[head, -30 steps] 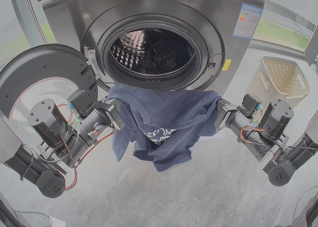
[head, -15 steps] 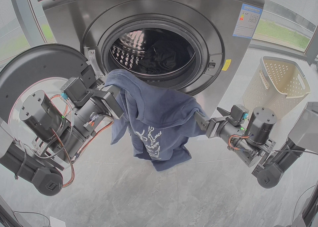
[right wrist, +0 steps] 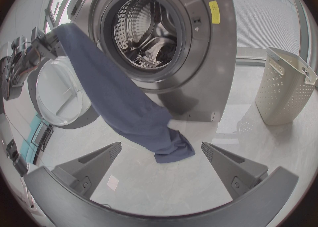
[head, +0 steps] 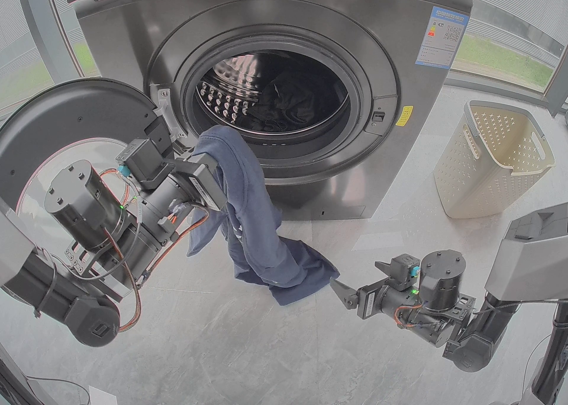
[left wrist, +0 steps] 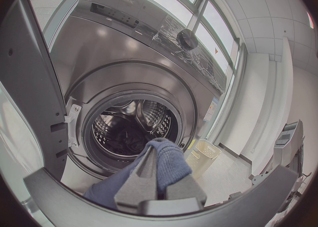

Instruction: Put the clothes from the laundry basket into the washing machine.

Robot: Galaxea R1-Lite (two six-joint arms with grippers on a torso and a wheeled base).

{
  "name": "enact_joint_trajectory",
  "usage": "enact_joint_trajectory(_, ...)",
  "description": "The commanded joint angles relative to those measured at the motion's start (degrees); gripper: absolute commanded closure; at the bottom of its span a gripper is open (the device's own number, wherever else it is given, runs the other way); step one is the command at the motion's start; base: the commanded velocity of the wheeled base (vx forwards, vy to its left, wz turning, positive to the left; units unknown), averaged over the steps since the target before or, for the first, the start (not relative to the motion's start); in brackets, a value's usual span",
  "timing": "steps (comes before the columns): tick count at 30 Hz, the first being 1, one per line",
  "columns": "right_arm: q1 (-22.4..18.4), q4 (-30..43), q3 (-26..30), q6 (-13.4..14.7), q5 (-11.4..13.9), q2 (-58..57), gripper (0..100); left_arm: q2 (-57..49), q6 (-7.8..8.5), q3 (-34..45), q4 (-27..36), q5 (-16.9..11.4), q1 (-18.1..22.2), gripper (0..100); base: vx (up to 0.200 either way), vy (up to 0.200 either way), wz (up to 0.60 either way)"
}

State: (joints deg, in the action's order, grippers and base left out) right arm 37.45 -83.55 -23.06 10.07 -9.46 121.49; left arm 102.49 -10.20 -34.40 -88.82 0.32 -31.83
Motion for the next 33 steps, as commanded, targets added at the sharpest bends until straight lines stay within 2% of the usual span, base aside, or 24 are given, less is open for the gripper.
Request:
enact_joint_trajectory(1, 1.93, -0.12, -1.11, 0.30, 0.06, 1.82, 0, 0.96, 0.01, 0.21, -0.04, 0.03, -0.07, 100, 0.000, 0.000, 0.00)
enact_joint_trajectory(5, 5.00, -1.61, -4.18, 0.48, 0.41, 1.20, 0, 1.49, 0.18, 0.12, -0.04, 0.30, 0.01, 100, 0.000, 0.000, 0.00)
enact_joint_trajectory(9, 8.34, -3.46, -6.20, 0.39, 2.16, 1.29, 0, 2.28, 0.27, 0.04, -0.04, 1.00, 0.01, 100, 0.000, 0.000, 0.00)
enact_joint_trajectory(13, 10.36, -3.72, -8.66, 0.48, 2.25, 1.82, 0, 2.28, 0.27, -0.05, -0.04, 1.00, 0.10, 100, 0.000, 0.000, 0.00)
enact_joint_trajectory(20, 13.35, -3.19, -16.13, 0.04, 2.25, 3.93, 0, 2.28, 0.54, -0.14, -0.04, 1.18, 0.10, 100, 0.000, 0.000, 0.00)
enact_joint_trajectory(21, 13.35, -3.19, -16.13, 0.04, 2.25, 3.93, 0, 2.28, 0.54, -0.14, -0.04, 1.18, 0.10, 100, 0.000, 0.000, 0.00)
enact_joint_trajectory(26, 12.65, -0.82, -25.19, -1.54, 2.16, 8.85, 0, 2.02, 0.54, -0.14, -0.04, 1.18, 0.01, 100, 0.000, 0.000, 0.00)
enact_joint_trajectory(33, 9.92, 2.69, -35.29, -1.90, 2.16, 12.19, 0, 1.58, 0.54, -0.05, -0.04, 1.09, -0.07, 100, 0.000, 0.000, 0.00)
